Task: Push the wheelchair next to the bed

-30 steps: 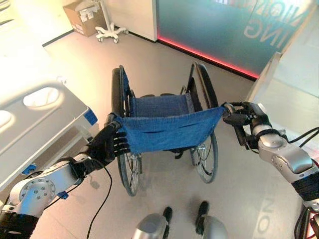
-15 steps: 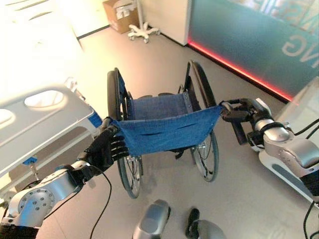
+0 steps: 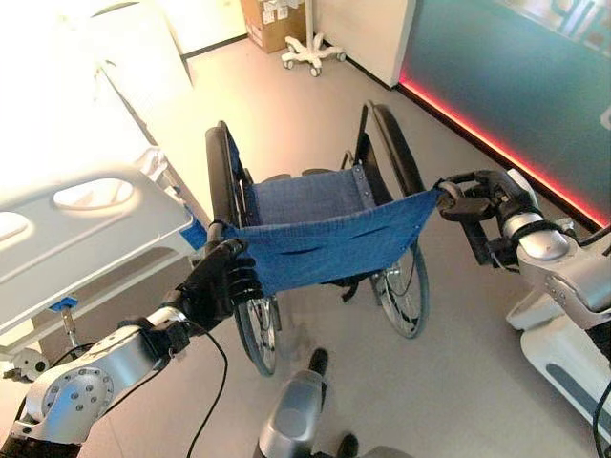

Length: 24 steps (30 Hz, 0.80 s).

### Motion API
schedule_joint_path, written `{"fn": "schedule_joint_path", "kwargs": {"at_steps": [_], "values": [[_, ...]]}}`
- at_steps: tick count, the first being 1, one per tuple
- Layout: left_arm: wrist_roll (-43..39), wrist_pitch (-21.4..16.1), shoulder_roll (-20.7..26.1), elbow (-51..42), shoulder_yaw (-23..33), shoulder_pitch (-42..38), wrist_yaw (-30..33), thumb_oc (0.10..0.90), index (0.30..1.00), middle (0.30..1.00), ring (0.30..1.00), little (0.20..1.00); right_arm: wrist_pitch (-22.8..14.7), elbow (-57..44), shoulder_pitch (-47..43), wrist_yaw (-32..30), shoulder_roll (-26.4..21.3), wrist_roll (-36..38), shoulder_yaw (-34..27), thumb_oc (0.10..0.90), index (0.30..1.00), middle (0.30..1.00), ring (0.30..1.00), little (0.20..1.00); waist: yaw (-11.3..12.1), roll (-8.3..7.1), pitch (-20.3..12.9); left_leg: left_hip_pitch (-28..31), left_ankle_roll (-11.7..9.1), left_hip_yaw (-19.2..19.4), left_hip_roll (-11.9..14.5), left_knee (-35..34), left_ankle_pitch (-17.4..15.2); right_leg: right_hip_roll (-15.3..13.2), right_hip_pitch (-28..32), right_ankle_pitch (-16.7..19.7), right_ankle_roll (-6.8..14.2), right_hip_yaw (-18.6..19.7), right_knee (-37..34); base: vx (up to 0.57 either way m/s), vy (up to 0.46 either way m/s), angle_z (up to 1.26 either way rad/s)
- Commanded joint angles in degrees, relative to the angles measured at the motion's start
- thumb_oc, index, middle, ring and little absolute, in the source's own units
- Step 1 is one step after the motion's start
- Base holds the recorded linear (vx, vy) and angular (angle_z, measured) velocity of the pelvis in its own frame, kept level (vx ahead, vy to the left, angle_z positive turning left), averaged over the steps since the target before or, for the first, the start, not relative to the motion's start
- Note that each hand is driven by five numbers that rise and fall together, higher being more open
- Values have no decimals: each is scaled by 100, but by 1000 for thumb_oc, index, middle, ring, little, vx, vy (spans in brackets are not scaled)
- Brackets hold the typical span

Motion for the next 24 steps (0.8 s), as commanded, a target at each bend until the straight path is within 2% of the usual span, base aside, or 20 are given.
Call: {"fn": "schedule_joint_path", "kwargs": {"at_steps": [1,2,3,4,5,6,7,8,10,12,14,16,19,21,22,24], "values": [[271,-540,324,454,193,-1145,2,400,300,300,300,300,-976,-1317,16,464,524,182,132,400,300,300,300,300,-432,-278,-887,-163,491,221,-346,-106,545,-167,-89,1678,1097,-1347,2032,448,132,-42],[248,-496,438,458,160,-1263,-20,400,300,300,300,300,-1006,-1333,24,435,579,195,124,400,300,300,300,300,-423,-295,-945,-49,562,63,-459,-108,486,-161,-320,2192,1321,-1239,2646,440,125,-18],[217,-479,499,489,149,-1337,-27,400,300,300,300,300,-1015,-1366,6,394,587,250,143,400,300,300,300,300,-422,-267,-990,3,626,3,-480,-83,410,-123,-496,2529,1388,-1167,3171,402,94,3],[181,-471,549,509,136,-1406,-24,400,300,300,300,300,-1043,-1388,-24,337,620,302,187,400,300,300,300,300,-446,-229,-1010,90,658,-63,-499,-55,319,-141,-694,2638,1350,-1137,3365,387,91,9],[127,-449,623,571,103,-1507,-1,400,300,300,300,300,-1038,-1409,-74,258,713,335,264,400,300,300,300,300,-521,-200,-1019,180,706,-124,-550,13,200,-256,-999,2470,1226,-1140,3445,304,65,0],[127,-449,623,573,102,-1509,-2,400,300,300,300,300,-1038,-1409,-75,256,712,336,265,400,300,300,300,300,-523,-201,-1024,172,706,-126,-551,18,197,-256,-1005,2468,1225,-1142,3448,329,56,1],[126,-421,668,631,61,-1595,-27,400,300,300,300,300,-986,-1453,-78,225,802,306,281,400,300,300,300,300,-600,-153,-1012,251,734,-167,-579,66,152,-386,-1181,2140,1069,-1216,3235,350,9,10],[134,-406,747,686,31,-1656,-143,400,300,300,300,300,-955,-1504,-27,195,843,269,242,400,300,300,300,300,-704,-105,-967,368,734,-253,-635,128,76,-510,-1426,1870,948,-1307,2589,439,-7,11],[142,-483,830,742,48,-1655,-336,400,300,300,300,300,-941,-1600,61,135,799,286,105,400,300,300,300,300,-799,-19,-858,557,672,-403,-608,210,-60,-650,-1670,1704,820,-1443,1853,369,-96,22],[136,-561,840,778,43,-1671,-405,400,300,300,300,300,-954,-1622,62,125,758,352,50,400,300,300,300,300,-909,-21,-753,795,651,-477,-623,275,-264,-802,-1882,1891,838,-1447,1230,283,-147,31],[143,-640,811,793,-21,-1667,-408,400,300,300,300,300,-951,-1685,-8,41,678,472,61,400,300,300,300,300,-1118,-104,-639,1120,624,-526,-681,368,-642,-978,-2209,2448,1029,-1265,235,318,-208,49],[160,-695,783,726,-72,-1615,-344,400,300,300,300,300,-869,-1835,-14,-44,601,593,-33,400,300,300,300,300,-1253,-166,-606,1364,594,-574,-665,391,-889,-1201,-2526,2837,1176,-1131,-374,315,-189,63],[212,-811,648,521,-53,-1431,-210,400,300,300,300,300,-708,-2145,125,-15,409,765,-343,400,300,300,300,300,-1426,-180,-620,1668,568,-665,-506,435,-1216,-1207,-2715,2919,1250,-934,-398,423,-206,63],[247,-862,498,447,-26,-1343,-236,400,300,300,300,300,-641,-2187,211,77,307,781,-459,400,300,300,300,300,-1506,-235,-714,1715,556,-717,-450,637,-1278,-1088,-2564,2773,1241,-839,-419,369,-180,53],[233,-857,463,420,-23,-1338,-224,400,300,300,300,300,-619,-2188,225,93,284,774,-469,400,300,300,300,300,-1522,-246,-750,1731,533,-748,-426,707,-1237,-1041,-2553,2743,1225,-831,-374,438,-212,48],[62,-808,372,307,35,-1307,-37,400,300,300,300,300,-519,-2129,224,258,158,807,-519,400,300,300,300,300,-1612,-236,-910,1953,305,-798,-170,982,-857,-853,-2536,2556,1087,-923,-147,409,-194,59]]}}
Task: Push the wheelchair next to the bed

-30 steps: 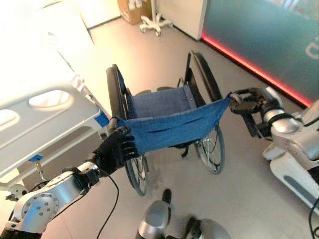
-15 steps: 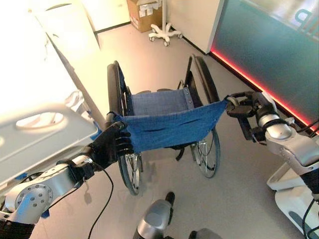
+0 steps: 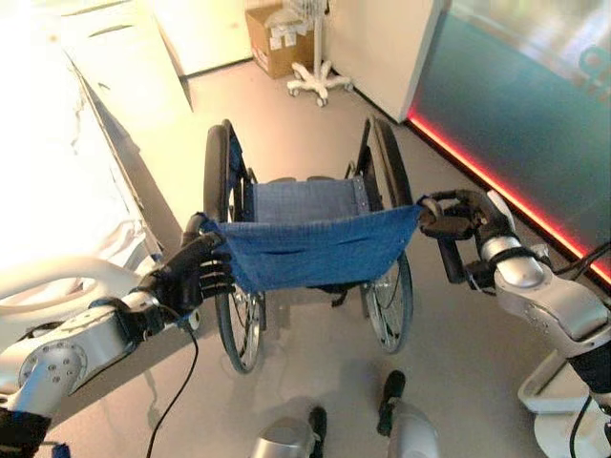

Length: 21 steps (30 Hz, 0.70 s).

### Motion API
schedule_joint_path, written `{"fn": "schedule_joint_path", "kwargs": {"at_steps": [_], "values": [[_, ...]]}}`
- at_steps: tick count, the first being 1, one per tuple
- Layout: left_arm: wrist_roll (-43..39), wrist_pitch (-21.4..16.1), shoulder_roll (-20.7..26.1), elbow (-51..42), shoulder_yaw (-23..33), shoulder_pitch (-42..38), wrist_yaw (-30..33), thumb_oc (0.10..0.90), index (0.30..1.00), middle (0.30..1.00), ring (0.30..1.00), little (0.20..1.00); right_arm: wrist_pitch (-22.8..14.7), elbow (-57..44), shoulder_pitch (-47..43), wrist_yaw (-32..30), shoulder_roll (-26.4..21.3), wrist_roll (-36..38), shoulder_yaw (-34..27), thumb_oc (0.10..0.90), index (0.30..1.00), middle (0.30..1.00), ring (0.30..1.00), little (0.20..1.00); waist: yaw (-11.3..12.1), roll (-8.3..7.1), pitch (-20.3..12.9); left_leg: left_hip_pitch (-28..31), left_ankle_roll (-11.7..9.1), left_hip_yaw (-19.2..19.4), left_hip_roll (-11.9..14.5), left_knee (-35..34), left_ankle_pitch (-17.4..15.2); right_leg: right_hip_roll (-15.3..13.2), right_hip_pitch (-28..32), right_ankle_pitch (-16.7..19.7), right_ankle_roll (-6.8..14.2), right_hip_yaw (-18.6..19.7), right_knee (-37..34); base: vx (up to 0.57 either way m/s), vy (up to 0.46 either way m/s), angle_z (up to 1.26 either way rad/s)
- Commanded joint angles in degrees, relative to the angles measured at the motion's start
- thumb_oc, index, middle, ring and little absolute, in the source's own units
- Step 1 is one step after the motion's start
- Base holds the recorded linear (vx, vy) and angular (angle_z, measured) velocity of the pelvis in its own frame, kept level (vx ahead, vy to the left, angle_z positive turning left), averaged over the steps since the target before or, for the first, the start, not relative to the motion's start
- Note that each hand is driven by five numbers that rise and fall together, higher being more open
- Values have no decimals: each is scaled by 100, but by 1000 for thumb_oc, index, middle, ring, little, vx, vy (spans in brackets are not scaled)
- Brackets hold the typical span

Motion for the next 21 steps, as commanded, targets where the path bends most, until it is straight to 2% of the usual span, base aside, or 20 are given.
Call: {"fn": "schedule_joint_path", "kwargs": {"at_steps": [1,2,3,4,5,6,7,8,9,10,11,13,14,15,17,19,20,21], "values": [[-261,-989,-510,-390,137,-1092,190,400,300,300,300,300,-676,-1175,-846,904,-352,660,-293,400,300,300,300,300,-553,269,-600,-131,-720,-1342,633,1336,360,307,185,78,506,43,-390,300,-170,39],[-298,-970,-555,-405,157,-1085,266,400,300,300,300,300,-656,-1153,-882,987,-412,670,-284,400,300,300,300,300,-577,266,-642,-116,-837,-1294,729,1637,658,357,264,19,412,-39,-407,315,-220,27],[-350,-972,-597,-436,183,-1072,377,400,300,300,300,300,-650,-1105,-977,1119,-517,643,-233,400,300,300,300,300,-602,258,-677,-220,-1012,-1203,848,2224,1157,443,454,-64,256,-133,-489,365,-308,24],[-415,-971,-618,-461,199,-1064,417,400,300,300,300,300,-659,-1091,-1039,1190,-648,643,-202,400,300,300,300,300,-599,176,-665,-531,-1103,-1056,853,3137,1517,481,692,-141,100,-162,-586,382,-361,28],[-456,-960,-648,-480,222,-1034,405,400,300,300,300,300,-660,-1074,-1076,1264,-755,652,-198,400,300,300,300,300,-555,93,-604,-1005,-1148,-966,754,4043,1684,489,902,-209,-17,-162,-620,241,-257,23],[-464,-962,-651,-484,226,-1031,409,400,300,300,300,300,-665,-1070,-1083,1263,-765,658,-195,400,300,300,300,300,-563,109,-603,-1106,-1156,-981,760,4184,1673,511,903,-218,-31,-179,-611,247,-235,17],[-478,-907,-698,-486,278,-988,393,400,300,300,300,300,-616,-1024,-1138,1297,-826,669,-187,400,300,300,300,300,-493,83,-513,-1647,-1117,-907,603,4913,1632,565,1055,-321,-120,-183,-566,235,-194,0],[-445,-826,-732,-484,302,-987,386,400,300,300,300,300,-576,-967,-1166,1279,-835,674,-172,400,300,300,300,300,-413,65,-433,-2035,-1071,-852,517,5104,1560,615,1201,-386,-159,-198,-543,274,-207,-9],[-430,-806,-740,-472,312,-976,367,400,300,300,300,300,-581,-932,-1172,1286,-837,674,-170,400,300,300,300,300,-374,64,-398,-2175,-1041,-846,494,5047,1519,645,1264,-409,-165,-207,-530,288,-155,-7],[-391,-782,-748,-447,329,-930,336,400,300,300,300,300,-587,-869,-1205,1306,-834,683,-141,400,300,300,300,300,-268,69,-313,-2401,-974,-818,426,4774,1422,711,1417,-468,-158,-204,-505,415,-136,14],[-391,-817,-684,-427,390,-819,285,400,300,300,300,300,-619,-795,-1286,1329,-812,670,-54,400,300,300,300,300,-113,104,-252,-2573,-928,-671,369,3915,1419,829,1607,-563,-127,-196,-518,520,-136,17],[-419,-854,-610,-407,470,-716,232,400,300,300,300,300,-627,-718,-1421,1306,-761,680,77,400,300,300,300,300,27,147,-214,-2545,-912,-501,440,2969,1534,920,1791,-658,-115,-192,-564,471,-54,-3],[-343,-878,-604,-372,453,-656,143,400,300,300,300,300,-660,-496,-1590,1220,-609,657,278,400,300,300,300,300,180,265,-255,-2581,-963,-291,647,1706,1870,1106,2004,-815,-164,-344,-619,414,-9,-16],[-324,-886,-614,-365,446,-652,132,400,300,300,300,300,-669,-466,-1617,1207,-594,656,315,400,300,300,300,300,189,270,-245,-2530,-981,-245,648,1506,1933,1108,2051,-843,-164,-362,-618,601,-9,-18],[-195,-968,-638,-328,293,-682,77,400,300,300,300,300,-757,-273,-1643,1125,-435,560,460,400,300,300,300,300,280,417,-267,-2581,-1109,199,767,380,2324,1335,2380,-1044,-208,-471,-633,529,-3,-16],[-27,-1082,-705,-304,144,-740,24,400,300,300,300,300,-812,-192,-1574,1069,-305,430,494,400,300,300,300,300,348,460,-260,-2625,-1145,415,762,-32,2543,1453,2635,-1198,-236,-489,-658,514,-25,-28],[106,-1151,-765,-277,85,-804,-11,400,300,300,300,300,-877,-131,-1502,1050,-131,251,509,400,300,300,300,300,419,438,-265,-2616,-1100,328,672,-89,2507,1462,2782,-1420,-234,-473,-567,547,-27,-61],[140,-1169,-756,-242,109,-842,-21,400,300,300,300,300,-954,-32,-1513,1079,5,140,571,400,300,300,300,300,483,418,-320,-2559,-1000,267,594,-219,2313,1444,2817,-1541,-188,-419,-470,566,-10,-87]]}}
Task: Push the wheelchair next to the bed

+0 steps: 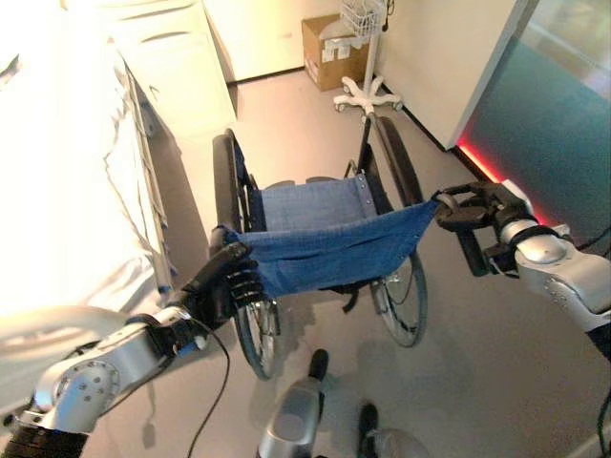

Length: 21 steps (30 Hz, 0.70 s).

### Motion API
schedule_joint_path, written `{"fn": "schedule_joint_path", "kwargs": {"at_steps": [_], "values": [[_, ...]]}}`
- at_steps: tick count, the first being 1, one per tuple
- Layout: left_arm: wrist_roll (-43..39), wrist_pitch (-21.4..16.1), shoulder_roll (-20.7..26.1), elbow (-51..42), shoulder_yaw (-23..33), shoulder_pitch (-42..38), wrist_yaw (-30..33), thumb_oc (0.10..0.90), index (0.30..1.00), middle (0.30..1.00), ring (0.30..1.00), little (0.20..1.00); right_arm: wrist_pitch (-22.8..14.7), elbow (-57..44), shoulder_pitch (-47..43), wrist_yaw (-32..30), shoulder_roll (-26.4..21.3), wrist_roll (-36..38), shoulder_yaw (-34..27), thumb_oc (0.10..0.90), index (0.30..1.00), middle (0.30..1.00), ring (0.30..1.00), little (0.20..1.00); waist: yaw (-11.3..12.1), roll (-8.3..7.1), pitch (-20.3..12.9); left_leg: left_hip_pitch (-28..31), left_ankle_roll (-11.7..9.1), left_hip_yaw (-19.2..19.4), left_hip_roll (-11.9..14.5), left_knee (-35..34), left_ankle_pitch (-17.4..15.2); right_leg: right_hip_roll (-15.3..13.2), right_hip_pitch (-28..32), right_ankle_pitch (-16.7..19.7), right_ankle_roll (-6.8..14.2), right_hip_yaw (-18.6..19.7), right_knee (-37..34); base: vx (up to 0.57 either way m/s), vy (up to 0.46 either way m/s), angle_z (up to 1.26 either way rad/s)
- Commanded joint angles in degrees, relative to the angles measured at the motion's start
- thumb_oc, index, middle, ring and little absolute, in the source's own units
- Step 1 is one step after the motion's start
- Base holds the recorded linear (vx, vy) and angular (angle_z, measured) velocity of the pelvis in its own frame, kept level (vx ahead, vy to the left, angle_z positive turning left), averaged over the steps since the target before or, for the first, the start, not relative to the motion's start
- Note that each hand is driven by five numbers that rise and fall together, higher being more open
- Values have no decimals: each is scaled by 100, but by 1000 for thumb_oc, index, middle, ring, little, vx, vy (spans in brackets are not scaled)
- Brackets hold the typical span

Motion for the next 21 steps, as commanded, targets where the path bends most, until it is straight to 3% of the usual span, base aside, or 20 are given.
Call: {"fn": "schedule_joint_path", "kwargs": {"at_steps": [1,2,3,4,5,6,7,8,10,12,15,16,17,21], "values": [[323,-1018,283,250,417,-781,-98,400,300,300,300,300,-1102,-947,-214,545,756,17,241,400,300,300,300,300,-315,-569,-776,-812,876,176,-766,-68,1164,455,1732,-185,132,-801,-1332,594,4,-82],[222,-987,329,338,467,-848,-98,400,300,300,300,300,-1152,-849,-186,593,1003,-156,283,400,300,300,300,300,-194,-677,-869,-690,1102,131,-942,70,862,360,1888,-172,294,-806,-984,458,-4,-66],[203,-960,337,342,478,-865,-78,400,300,300,300,300,-1172,-836,-169,599,1036,-172,284,400,300,300,300,300,-169,-706,-888,-672,1149,133,-966,82,811,343,1905,-121,336,-811,-881,480,1,-42],[175,-842,360,376,497,-927,-29,400,300,300,300,300,-1214,-804,-113,632,1106,-220,280,400,300,300,300,300,-119,-806,-961,-574,1337,186,-1049,75,651,280,1886,249,551,-832,-387,312,32,-44],[195,-775,371,410,493,-970,-24,400,300,300,300,300,-1224,-786,-88,654,1131,-268,277,400,300,300,300,300,-103,-851,-1006,-493,1441,218,-1093,37,580,258,1820,626,739,-845,74,559,65,-54],[234,-699,426,532,394,-1155,-18,400,300,300,300,300,-1324,-703,-95,751,1182,-391,291,400,300,300,300,300,-97,-884,-1105,-194,1562,49,-1161,-119,509,304,1389,1691,1247,-839,1499,430,51,-47],[229,-694,439,556,370,-1195,-15,400,300,300,300,300,-1341,-682,-114,789,1176,-407,298,400,300,300,300,300,-88,-853,-1137,-168,1551,3,-1117,-133,515,350,1296,1844,1277,-821,1640,571,45,-5],[141,-652,534,672,274,-1401,5,400,300,300,300,300,-1369,-611,-276,880,1119,-341,372,400,300,300,300,300,-180,-822,-1153,39,1564,-151,-1113,-85,415,136,826,1834,1199,-836,2074,410,21,31],[77,-647,611,790,186,-1552,-36,400,300,300,300,300,-1384,-544,-362,899,1095,-320,425,400,300,300,300,300,-239,-766,-1160,64,1581,-248,-1094,50,327,-30,586,1567,1058,-903,1902,375,7,34],[2,-636,764,934,34,-1793,-191,400,300,300,300,300,-1428,-438,-422,967,1070,-384,424,400,300,300,300,300,-343,-726,-1085,125,1578,-474,-1159,302,181,-368,355,1008,826,-1034,1065,351,-80,24],[-36,-731,896,916,-50,-1910,-351,400,300,300,300,300,-1602,-294,-407,1058,896,-423,301,400,300,300,300,300,-400,-667,-959,326,1481,-870,-1100,584,-92,-752,150,909,657,-1118,-37,253,-179,46],[-46,-749,908,898,-63,-1927,-362,400,300,300,300,300,-1637,-256,-424,1076,851,-404,275,400,300,300,300,300,-424,-679,-924,396,1465,-956,-1109,646,-194,-842,60,972,661,-1071,-337,376,-354,66],[-30,-769,926,883,-110,-1960,-398,400,300,300,300,300,-1664,-186,-485,1054,774,-381,265,400,300,300,300,300,-522,-755,-851,553,1437,-1158,-1167,821,-515,-1100,-151,1347,784,-829,-1008,380,-370,69],[39,-819,1010,683,-97,-1845,-395,400,300,300,300,300,-1392,-461,-674,972,546,-134,176,400,300,300,300,300,-666,-832,-822,943,1305,-1561,-929,887,-1051,-1550,-504,1980,1109,-381,-2132,389,-380,66]]}}
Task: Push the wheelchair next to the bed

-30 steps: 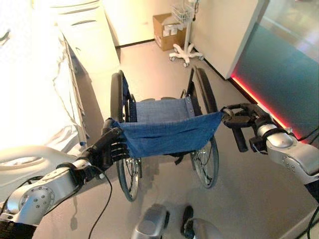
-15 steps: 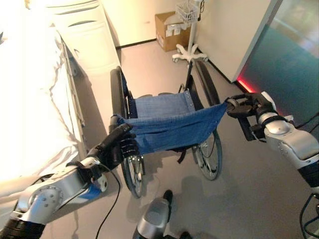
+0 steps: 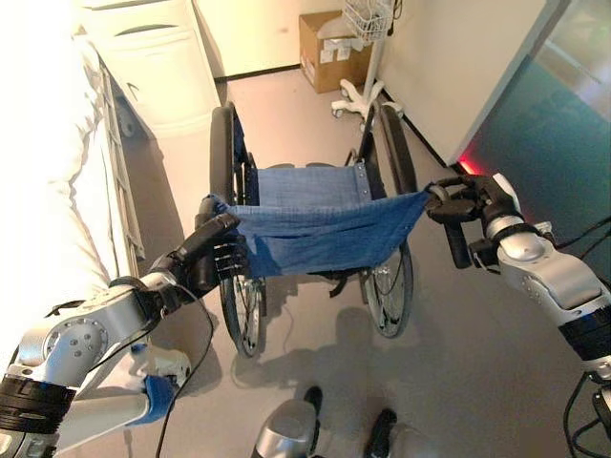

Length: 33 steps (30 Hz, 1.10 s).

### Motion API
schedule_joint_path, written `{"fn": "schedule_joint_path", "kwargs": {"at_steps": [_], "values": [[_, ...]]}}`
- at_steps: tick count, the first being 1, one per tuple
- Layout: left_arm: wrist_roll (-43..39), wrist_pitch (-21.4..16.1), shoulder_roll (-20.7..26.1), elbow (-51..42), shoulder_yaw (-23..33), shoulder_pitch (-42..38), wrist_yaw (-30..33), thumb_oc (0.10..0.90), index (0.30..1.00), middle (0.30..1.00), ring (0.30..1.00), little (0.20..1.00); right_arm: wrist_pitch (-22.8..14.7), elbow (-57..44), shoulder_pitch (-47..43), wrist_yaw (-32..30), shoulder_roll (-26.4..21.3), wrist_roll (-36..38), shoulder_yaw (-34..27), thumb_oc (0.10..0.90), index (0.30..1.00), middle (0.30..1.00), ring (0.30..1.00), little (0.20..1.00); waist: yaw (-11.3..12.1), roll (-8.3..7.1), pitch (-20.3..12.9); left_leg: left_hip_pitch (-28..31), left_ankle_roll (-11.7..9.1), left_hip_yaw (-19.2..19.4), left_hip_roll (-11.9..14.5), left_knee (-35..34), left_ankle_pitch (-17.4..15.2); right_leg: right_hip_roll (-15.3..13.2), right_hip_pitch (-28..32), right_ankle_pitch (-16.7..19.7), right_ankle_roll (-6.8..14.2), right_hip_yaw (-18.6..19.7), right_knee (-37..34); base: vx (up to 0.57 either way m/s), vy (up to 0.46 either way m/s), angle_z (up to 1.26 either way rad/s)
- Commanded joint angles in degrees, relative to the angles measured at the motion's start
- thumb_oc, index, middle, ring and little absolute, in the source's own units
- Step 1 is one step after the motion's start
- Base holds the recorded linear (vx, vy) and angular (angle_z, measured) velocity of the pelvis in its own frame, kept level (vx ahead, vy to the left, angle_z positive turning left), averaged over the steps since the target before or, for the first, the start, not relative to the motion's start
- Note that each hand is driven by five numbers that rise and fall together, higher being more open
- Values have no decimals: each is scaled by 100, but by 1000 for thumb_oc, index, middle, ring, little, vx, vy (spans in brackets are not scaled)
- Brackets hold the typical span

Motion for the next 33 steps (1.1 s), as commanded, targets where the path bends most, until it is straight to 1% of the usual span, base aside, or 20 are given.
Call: {"fn": "schedule_joint_path", "kwargs": {"at_steps": [1,3,6,8,10,11,12,13,17,18,19,21,22,23,25,26,28,30,31,33], "values": [[-78,-922,171,-528,318,-592,-207,400,300,300,300,300,-892,-1062,-707,891,-320,491,75,400,300,300,300,300,-187,-228,-666,116,-511,-907,67,443,-692,-60,119,1494,38,265,-932,398,-410,62],[-5,-873,191,-679,503,-415,-232,400,300,300,300,300,-768,-1171,-758,959,-383,557,17,400,300,300,300,300,-149,-339,-703,170,-610,-960,251,528,-799,-48,173,1455,110,235,-757,409,-452,48],[50,-858,119,-813,621,-208,-287,400,300,300,300,300,-745,-1101,-897,1065,-476,638,78,400,300,300,300,300,-99,-425,-829,129,-715,-997,424,633,-679,64,344,1289,131,56,-706,336,-376,48],[2,-752,84,-1042,746,-18,-232,400,300,300,300,300,-717,-979,-1104,1098,-578,805,263,400,300,300,300,300,-94,-500,-966,191,-922,-986,805,855,-158,397,370,856,-77,-221,-411,350,-421,46],[4,-748,-24,-1143,840,117,-155,400,300,300,300,300,-744,-914,-1207,1199,-601,812,406,400,300,300,300,300,-86,-515,-990,34,-1000,-872,937,1363,379,558,482,703,-298,-401,-430,221,-345,32],[11,-762,-84,-1202,893,204,-120,400,300,300,300,300,-780,-900,-1218,1272,-599,733,469,400,300,300,300,300,-83,-536,-984,-110,-990,-776,950,1714,577,632,564,635,-413,-471,-450,153,-275,28],[14,-765,-98,-1220,912,232,-106,400,300,300,300,300,-794,-896,-1223,1298,-595,707,486,400,300,300,300,300,-91,-534,-987,-157,-991,-770,955,1794,596,651,575,624,-436,-488,-454,200,-363,20],[58,-821,-198,-1283,947,377,-91,400,300,300,300,300,-854,-945,-1173,1344,-645,634,532,400,300,300,300,300,-93,-572,-938,-502,-927,-548,875,2626,736,753,718,514,-617,-599,-462,170,-302,20],[162,-892,-332,-1232,933,407,-84,400,300,300,300,300,-889,-976,-1103,1318,-556,514,548,400,300,300,300,300,-54,-539,-842,-967,-793,-383,612,3155,602,921,901,413,-779,-688,-462,201,-229,10],[246,-968,-430,-1132,975,424,-88,400,300,300,300,300,-872,-1002,-1090,1344,-368,302,567,400,300,300,300,300,68,-436,-796,-1015,-705,-292,186,2482,357,1077,1026,362,-743,-678,-470,259,-121,12],[236,-971,-428,-1114,983,430,-91,400,300,300,300,300,-856,-1000,-1105,1342,-335,276,583,400,300,300,300,300,81,-410,-792,-958,-706,-228,179,2280,374,1111,1065,339,-738,-689,-472,369,-147,26],[190,-1023,-384,-977,950,388,-143,400,300,300,300,300,-765,-911,-1169,1309,-199,142,640,400,300,300,300,300,140,-291,-823,-881,-774,196,233,1238,624,1316,1310,189,-779,-959,-530,287,-101,23],[184,-1035,-373,-950,935,372,-161,400,300,300,300,300,-757,-890,-1172,1301,-188,133,639,400,300,300,300,300,151,-282,-824,-893,-785,240,234,1130,666,1336,1346,170,-788,-999,-544,307,-136,7],[213,-996,-366,-922,906,319,-276,400,300,300,300,300,-720,-791,-1175,1212,-109,83,623,400,300,300,300,300,260,-211,-827,-1160,-847,451,154,591,884,1535,1535,46,-830,-1100,-577,289,-136,-2],[320,-980,-382,-898,873,284,-386,400,300,300,300,300,-702,-708,-1164,1140,-42,70,610,400,300,300,300,300,348,-183,-816,-1291,-940,703,88,149,993,1708,1814,-151,-829,-1137,-622,393,-173,-6],[453,-1021,-407,-842,806,244,-519,400,300,300,300,300,-753,-607,-1093,1117,31,11,571,400,300,300,300,300,395,-193,-816,-1411,-919,1120,24,-236,1121,1856,2031,-356,-879,-1234,-614,432,-186,24],[520,-1087,-405,-803,766,189,-593,400,300,300,300,300,-849,-520,-1001,1161,96,-84,525,400,300,300,300,300,414,-172,-856,-1503,-852,1515,0,-480,1207,2018,2141,-565,-967,-1337,-502,386,-154,35],[570,-1115,-396,-772,781,131,-590,400,300,300,300,300,-921,-492,-924,1178,182,-175,498,400,300,300,300,300,460,-208,-908,-1530,-720,1514,-91,-491,1091,2091,2174,-777,-1013,-1327,-296,396,-98,29],[594,-1079,-368,-764,850,101,-542,400,300,300,300,300,-989,-426,-889,1234,285,-229,471,400,300,300,300,300,534,-291,-983,-1456,-535,1284,-237,-512,865,2081,2176,-927,-979,-1232,33,512,-84,41],[539,-1013,-301,-686,958,40,-455,400,300,300,300,300,-1072,-330,-842,1308,404,-255,421,400,300,300,300,300,670,-437,-1026,-1451,-315,1020,-381,-317,620,1976,2192,-668,-751,-1217,703,493,-73,-8]]}}
